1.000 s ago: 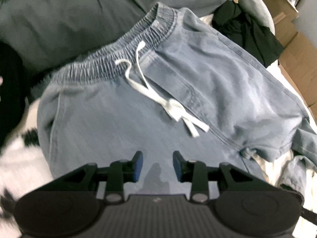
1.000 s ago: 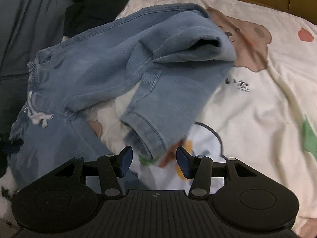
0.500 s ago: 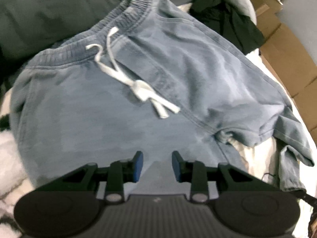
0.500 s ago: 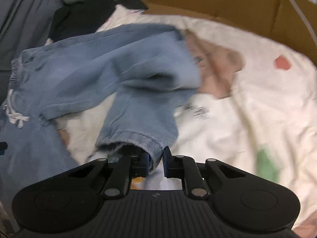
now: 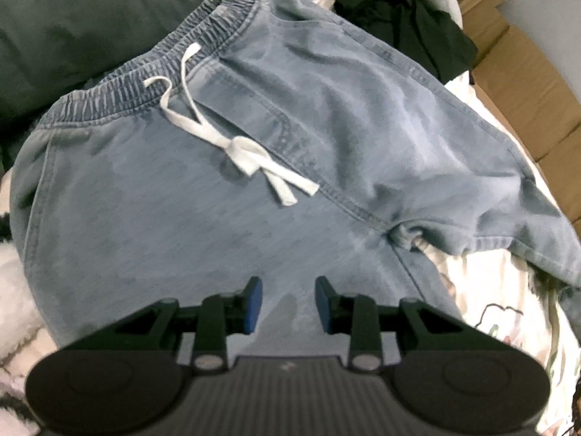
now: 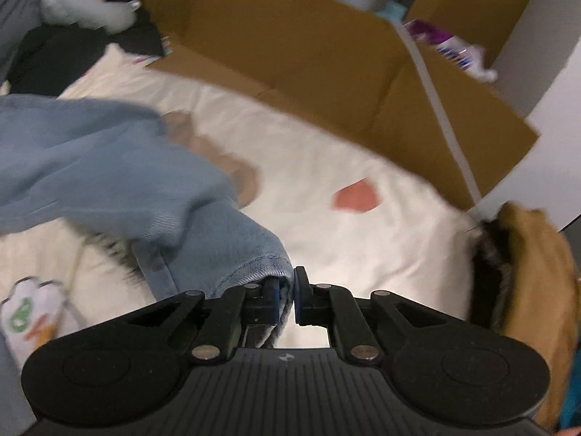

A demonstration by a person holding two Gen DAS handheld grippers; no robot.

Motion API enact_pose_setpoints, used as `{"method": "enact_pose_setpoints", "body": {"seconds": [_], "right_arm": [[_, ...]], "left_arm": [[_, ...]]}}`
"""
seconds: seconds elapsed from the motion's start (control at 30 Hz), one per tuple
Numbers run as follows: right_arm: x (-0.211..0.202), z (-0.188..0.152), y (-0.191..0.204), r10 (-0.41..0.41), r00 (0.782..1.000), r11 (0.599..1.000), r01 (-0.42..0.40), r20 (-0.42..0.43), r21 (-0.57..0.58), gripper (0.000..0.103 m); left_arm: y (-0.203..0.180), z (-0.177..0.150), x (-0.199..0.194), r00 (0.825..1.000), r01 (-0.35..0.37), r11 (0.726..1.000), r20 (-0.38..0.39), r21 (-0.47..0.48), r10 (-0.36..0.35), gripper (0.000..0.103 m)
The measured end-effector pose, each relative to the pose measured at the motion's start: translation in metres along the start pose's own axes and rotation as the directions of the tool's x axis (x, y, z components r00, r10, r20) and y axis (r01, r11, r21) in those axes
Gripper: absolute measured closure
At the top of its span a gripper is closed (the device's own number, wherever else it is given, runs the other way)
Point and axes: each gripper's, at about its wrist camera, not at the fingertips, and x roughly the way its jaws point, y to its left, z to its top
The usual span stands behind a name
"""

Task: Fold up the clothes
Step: 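Grasp the other leg cuff with the right tool and pull it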

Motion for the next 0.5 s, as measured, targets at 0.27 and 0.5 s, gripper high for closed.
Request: {"method": "enact_pose_setpoints", "body": {"seconds": [0.27,0.5], "right_arm": [[-0.010,0.034,-0.044,-0.111,0.991,0.993,0.114,0.076,-0.035,0.098],[-0.003,0.054,-0.073,-0.196,0.974,0.978,0.202,0.113,-0.048,0.098]], "left_arm": [[0.001,0.003,-0.004,1.000,-0.009,1.000,0.016,0.027,0.009,0.069],[0.008,0.006,-0.003,0.999,-0.040,0.998,0.010,0.054,0.040,0.069]]}}
